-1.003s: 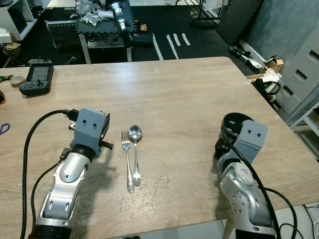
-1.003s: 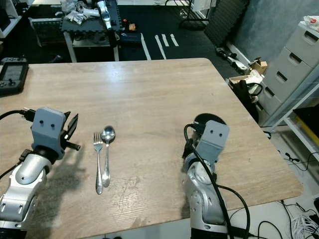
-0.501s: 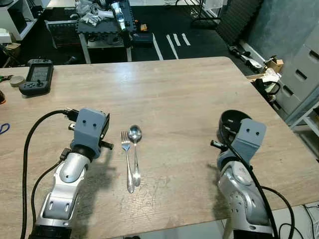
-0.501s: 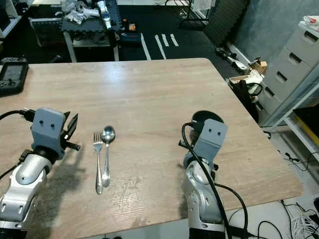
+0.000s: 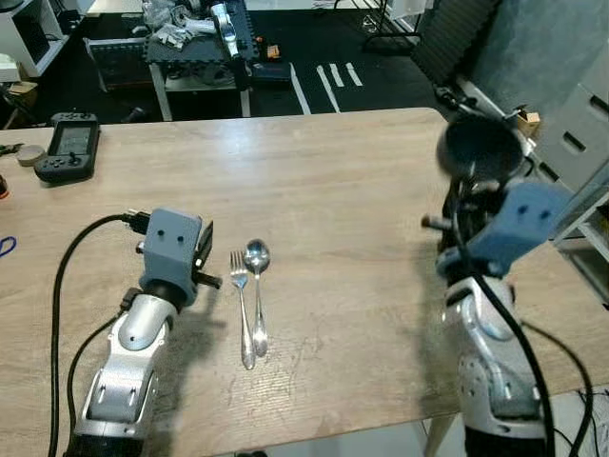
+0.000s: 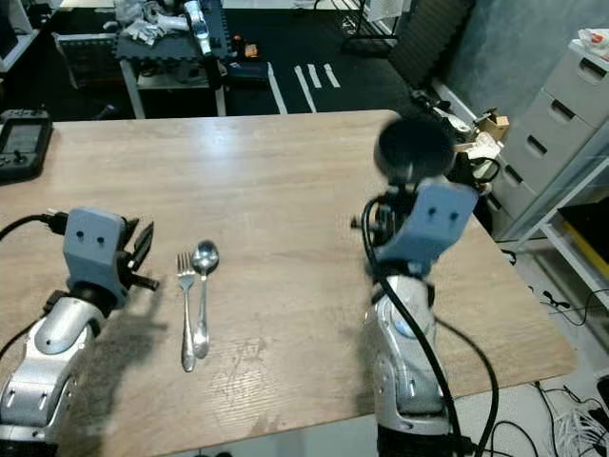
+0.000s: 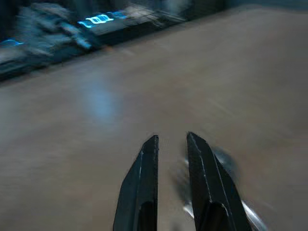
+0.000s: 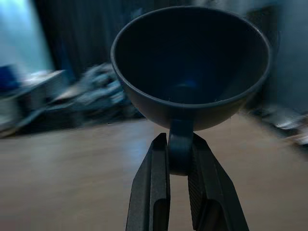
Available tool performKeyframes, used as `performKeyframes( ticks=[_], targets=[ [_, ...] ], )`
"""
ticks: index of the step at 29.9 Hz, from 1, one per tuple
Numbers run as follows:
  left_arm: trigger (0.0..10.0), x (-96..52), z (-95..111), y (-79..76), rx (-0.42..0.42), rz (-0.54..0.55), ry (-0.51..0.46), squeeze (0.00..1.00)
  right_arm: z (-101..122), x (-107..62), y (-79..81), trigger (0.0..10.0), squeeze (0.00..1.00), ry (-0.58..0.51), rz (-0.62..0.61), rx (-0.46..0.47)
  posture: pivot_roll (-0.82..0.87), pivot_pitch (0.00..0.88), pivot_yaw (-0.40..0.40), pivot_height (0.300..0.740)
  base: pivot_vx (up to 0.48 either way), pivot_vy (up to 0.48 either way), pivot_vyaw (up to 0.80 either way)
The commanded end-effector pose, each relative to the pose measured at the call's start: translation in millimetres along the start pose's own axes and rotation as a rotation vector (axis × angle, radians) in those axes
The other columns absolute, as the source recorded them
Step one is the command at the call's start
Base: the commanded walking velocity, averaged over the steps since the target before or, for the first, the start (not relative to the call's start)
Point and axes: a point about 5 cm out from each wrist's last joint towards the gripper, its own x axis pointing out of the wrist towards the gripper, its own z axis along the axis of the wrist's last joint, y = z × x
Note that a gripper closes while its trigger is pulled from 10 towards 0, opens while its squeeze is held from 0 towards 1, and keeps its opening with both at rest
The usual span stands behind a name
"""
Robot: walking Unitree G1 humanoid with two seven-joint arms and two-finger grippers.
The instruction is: Setting the table
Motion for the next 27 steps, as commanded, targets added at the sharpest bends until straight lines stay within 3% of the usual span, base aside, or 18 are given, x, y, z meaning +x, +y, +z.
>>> performKeyframes(
  ticks=[1,3,4,9,13,16,17,18,22,27],
  targets=[
    [10.0,-9.2,-4,-8.4,-0.011,-0.087,0.032,0.0,-24,-11.8,4.3,10.0,0.0,0.14,0.123,0.011,0.03,0.058,0.046,0.74,0.0,0.0,0.0],
    [10.0,-15.7,-3,-10.3,-0.027,-0.127,0.042,0.0,-31,-21.0,5.4,10.0,0.0,0.182,0.214,-0.035,0.03,0.062,0.043,0.74,0.0,0.0,0.0],
    [10.0,-26.7,3,-5.7,-0.009,-0.197,0.044,0.0,-34,-28.2,0.1,10.0,0.0,0.234,0.264,-0.033,0.03,0.063,0.041,0.74,0.0,0.0,0.0],
    [10.0,-44.5,16,4.6,0.033,-0.294,0.048,0.0,-37,-26.7,-12.7,10.0,0.0,0.261,0.221,-0.055,0.03,0.065,0.037,0.74,0.0,0.0,0.0],
    [10.0,-66.6,19,10.6,0.165,-0.377,0.085,0.0,-40,-19.5,-17.6,10.0,0.0,0.24,0.143,0.036,0.05,0.068,0.033,0.74,0.0,0.0,0.0],
    [10.0,-66.5,18,13.6,0.179,-0.299,0.076,0.0,-45,-18.5,-17.1,10.0,0.0,0.243,0.12,0.06,0.06,0.065,0.037,0.74,0.0,0.0,0.0],
    [10.0,-57.0,19,23.1,0.231,-0.103,0.036,0.0,-50,-19.5,-15.1,10.0,0.0,0.248,0.09,0.085,0.06,0.06,0.039,0.74,0.0,0.0,0.0],
    [10.0,-57.0,19,23.1,0.231,-0.103,0.036,0.0,-50,-19.5,-15.1,10.0,0.0,0.248,0.09,0.085,0.06,0.06,0.039,0.74,0.0,0.0,0.0],
    [10.0,-44.9,22,33.6,0.167,0.19,-0.017,0.0,-59,-28.4,-11.9,10.0,0.0,0.237,0.045,0.095,0.06,0.027,0.032,0.74,0.0,0.0,0.0],
    [10.0,-42.3,17,24.9,0.114,0.214,-0.015,0.0,-69,-35.5,-12.3,10.0,0.0,0.239,0.014,0.083,0.07,0.002,0.026,0.74,0.0,0.0,0.0]
  ],
)
